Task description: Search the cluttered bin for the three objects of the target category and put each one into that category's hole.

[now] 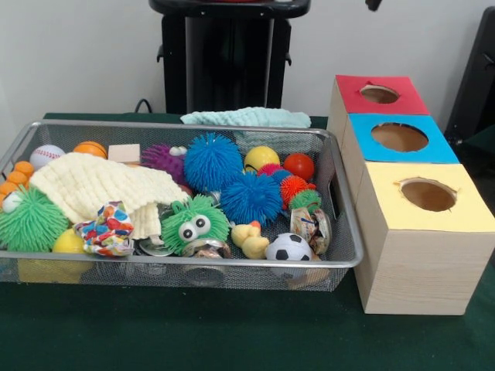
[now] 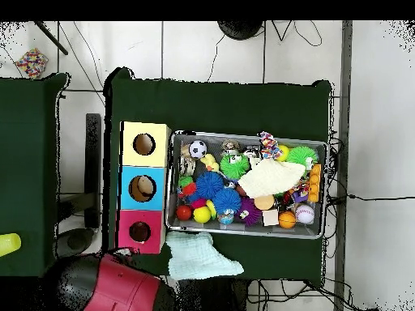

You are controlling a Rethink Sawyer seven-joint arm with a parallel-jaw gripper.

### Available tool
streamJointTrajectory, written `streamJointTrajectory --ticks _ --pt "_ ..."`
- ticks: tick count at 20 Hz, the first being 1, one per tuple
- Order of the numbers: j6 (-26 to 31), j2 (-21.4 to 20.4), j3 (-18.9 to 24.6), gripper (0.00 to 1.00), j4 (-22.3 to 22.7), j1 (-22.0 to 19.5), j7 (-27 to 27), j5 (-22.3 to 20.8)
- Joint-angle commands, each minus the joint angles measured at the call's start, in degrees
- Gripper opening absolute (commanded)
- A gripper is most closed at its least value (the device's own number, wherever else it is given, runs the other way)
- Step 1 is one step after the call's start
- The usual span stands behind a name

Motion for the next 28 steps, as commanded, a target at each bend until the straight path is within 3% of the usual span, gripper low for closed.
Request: streamJointTrajectory --ticks 1,5,9,12,18,22,26,28 --pt "3.8 -3.0 -1.3 0.0 -6.4 -2.9 9.2 -2.8" --pt "1.9 -2.8 -0.1 0.0 -5.7 -3.4 9.4 -2.2" --pt "-0.1 -1.4 -1.7 0.0 -9.2 -5.6 4.7 -7.2" --pt "-1.9 -0.9 -0.7 0.0 -13.2 -10.2 -0.1 -9.1" --pt "-12.7 -0.5 7.4 0.0 -17.2 -22.4 -12.3 -13.3" --pt "-10.6 0.4 10.0 0.0 -21.8 -27.9 -14.1 -17.0" --pt "-11.0 2.5 13.3 0.0 -24.9 -33.3 -14.2 -19.1" --pt "-8.6 2.8 15.8 0.0 -25.6 -36.3 -15.6 -19.1"
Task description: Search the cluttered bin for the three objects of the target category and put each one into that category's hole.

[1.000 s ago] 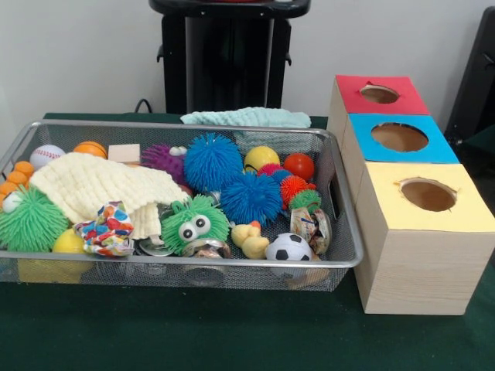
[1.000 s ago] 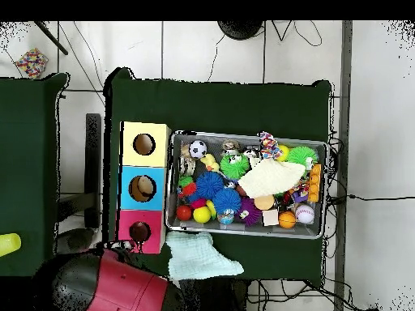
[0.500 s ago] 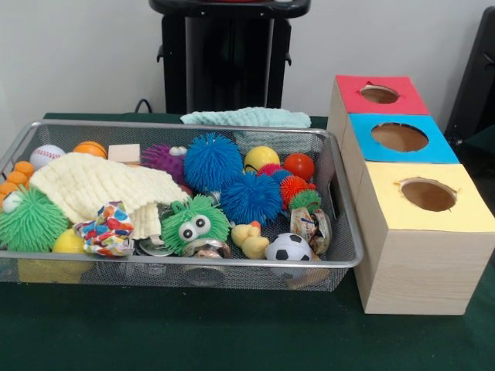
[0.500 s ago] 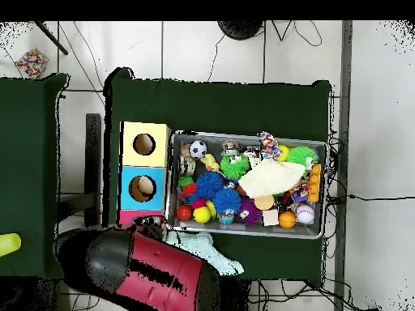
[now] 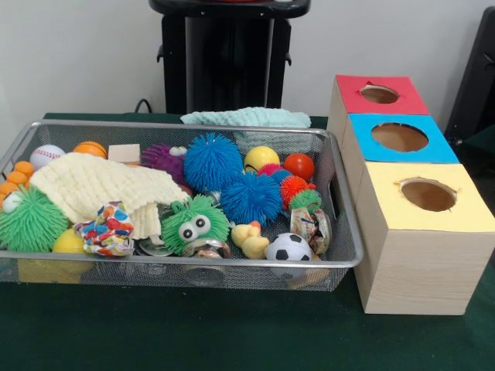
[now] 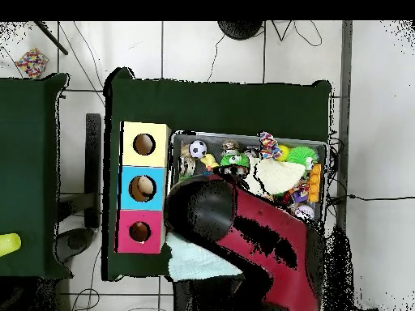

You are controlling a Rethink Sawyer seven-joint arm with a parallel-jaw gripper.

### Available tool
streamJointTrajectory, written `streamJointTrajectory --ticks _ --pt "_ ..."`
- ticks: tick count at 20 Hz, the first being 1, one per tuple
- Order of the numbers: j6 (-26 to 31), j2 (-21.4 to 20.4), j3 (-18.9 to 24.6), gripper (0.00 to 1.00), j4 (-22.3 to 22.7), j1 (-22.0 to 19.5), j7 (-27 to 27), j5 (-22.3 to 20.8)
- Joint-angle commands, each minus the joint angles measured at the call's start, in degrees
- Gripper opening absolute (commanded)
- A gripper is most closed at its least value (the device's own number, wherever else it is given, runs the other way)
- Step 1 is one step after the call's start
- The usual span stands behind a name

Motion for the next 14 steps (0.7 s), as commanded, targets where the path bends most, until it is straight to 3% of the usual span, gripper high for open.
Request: streamJointTrajectory --ticks 1,4,7,14 --pt "1.7 4.8 11.4 0.0 -7.8 -7.2 -14.4 -6.4" --pt "3.6 5.4 13.9 0.0 -6.7 -9.3 -15.3 -8.1" --pt "4.9 6.0 14.5 0.0 -5.4 -8.8 -15.7 -11.3" --pt "-4.1 8.4 19.9 0.0 -0.8 -11.0 -12.0 -13.9"
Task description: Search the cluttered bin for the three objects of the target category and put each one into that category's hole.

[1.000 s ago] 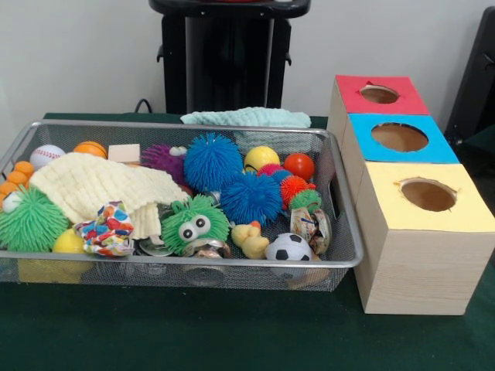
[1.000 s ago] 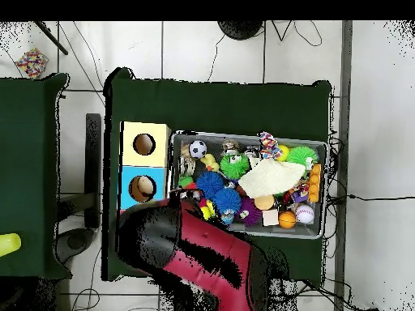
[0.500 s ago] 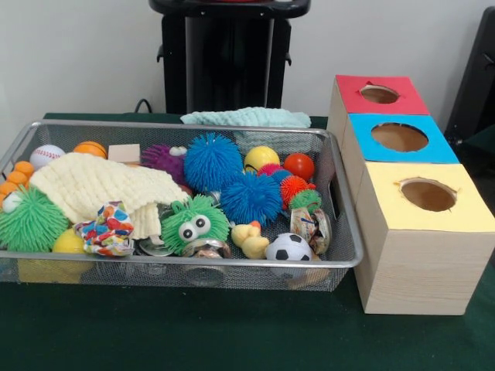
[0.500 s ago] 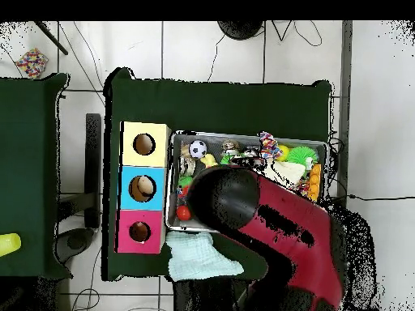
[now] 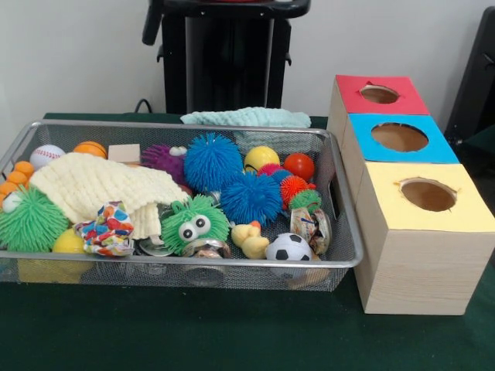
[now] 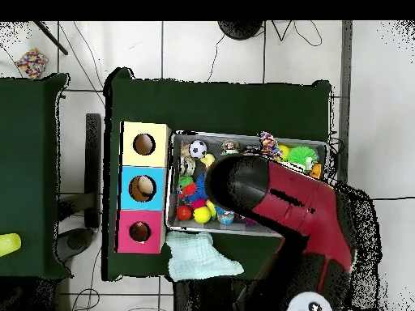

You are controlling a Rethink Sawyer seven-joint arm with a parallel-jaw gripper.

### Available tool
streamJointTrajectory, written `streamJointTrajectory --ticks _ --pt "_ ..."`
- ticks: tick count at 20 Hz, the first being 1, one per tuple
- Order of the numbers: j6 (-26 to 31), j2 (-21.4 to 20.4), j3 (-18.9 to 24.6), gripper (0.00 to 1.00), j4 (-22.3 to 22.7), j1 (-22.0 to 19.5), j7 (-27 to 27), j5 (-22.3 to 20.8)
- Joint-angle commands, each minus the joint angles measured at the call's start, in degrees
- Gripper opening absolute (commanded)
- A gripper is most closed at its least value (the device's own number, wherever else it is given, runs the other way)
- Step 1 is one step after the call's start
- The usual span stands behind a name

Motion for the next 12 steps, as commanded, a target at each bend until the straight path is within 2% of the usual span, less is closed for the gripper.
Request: streamJointTrajectory --ticks 1,3,7,12 --pt "-4.2 5.3 12.5 0.0 4.2 -2.5 -12.0 -5.9" --pt "-5.2 5.9 12.6 0.0 4.3 -2.5 -10.2 -6.8" --pt "-9.5 6.7 15.7 0.0 7.6 -3.7 -5.6 -4.6" --pt "-14.9 11.6 16.5 0.0 6.0 -3.4 -0.9 -5.0"
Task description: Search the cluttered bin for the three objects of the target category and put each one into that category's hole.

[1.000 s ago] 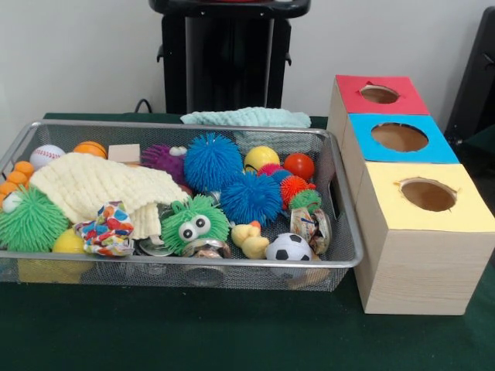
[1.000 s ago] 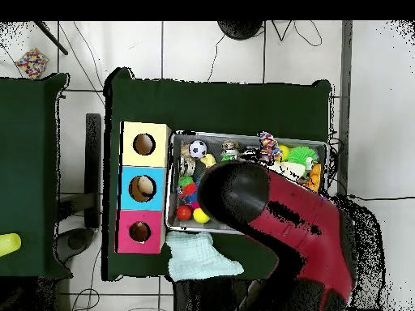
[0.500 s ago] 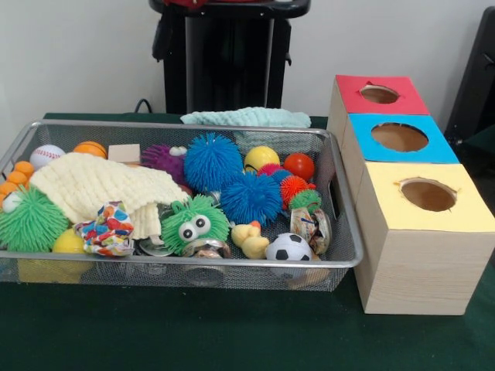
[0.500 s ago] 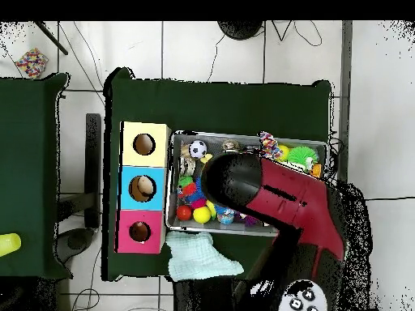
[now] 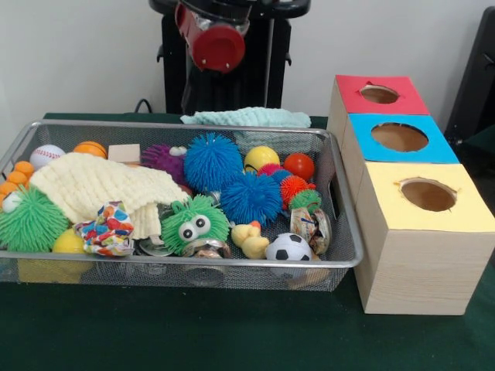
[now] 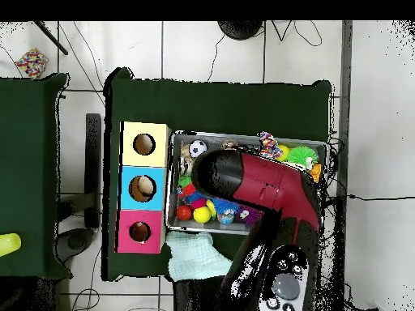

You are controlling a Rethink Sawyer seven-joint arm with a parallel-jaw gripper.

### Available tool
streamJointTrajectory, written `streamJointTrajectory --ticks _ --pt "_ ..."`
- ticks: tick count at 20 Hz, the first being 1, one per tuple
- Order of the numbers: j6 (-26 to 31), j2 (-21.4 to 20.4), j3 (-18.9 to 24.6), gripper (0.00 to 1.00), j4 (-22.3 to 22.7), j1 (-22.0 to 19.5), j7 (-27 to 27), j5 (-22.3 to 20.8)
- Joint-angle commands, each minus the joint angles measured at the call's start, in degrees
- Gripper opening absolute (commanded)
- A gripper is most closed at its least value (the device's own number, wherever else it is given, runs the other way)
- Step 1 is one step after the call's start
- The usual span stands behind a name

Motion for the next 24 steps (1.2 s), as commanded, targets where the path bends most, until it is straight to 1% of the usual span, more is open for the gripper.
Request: streamJointTrajectory --ticks 1,4,7,11,13,14,17,18,20,21,23,24 --pt "-8.2 7.7 8.6 0.0 5.1 -1.6 -1.1 -2.3" --pt "-7.0 8.5 8.1 0.0 5.0 -1.0 -0.8 -2.2" --pt "-7.4 8.7 8.2 0.0 5.4 -0.7 0.0 -1.8" --pt "-8.4 8.3 9.3 0.0 7.0 -0.7 1.7 0.1" --pt "-9.1 8.4 8.8 0.0 7.1 -0.2 2.7 0.2" --pt "-8.6 8.2 9.3 0.0 7.3 -0.5 1.9 0.2" --pt "-8.7 8.0 9.4 0.0 7.6 -0.2 1.8 0.1" --pt "-8.8 7.9 9.7 1.0 7.7 -0.4 0.9 -0.2" --pt "-8.9 7.3 11.6 1.0 8.6 -1.9 -1.2 -0.1" --pt "-8.7 7.2 11.7 1.0 8.7 -2.1 -1.3 0.0" --pt "-8.0 7.4 10.8 1.0 8.4 -1.4 -0.6 -0.3" --pt "-8.0 7.7 9.7 1.0 8.0 -0.6 1.3 0.0"
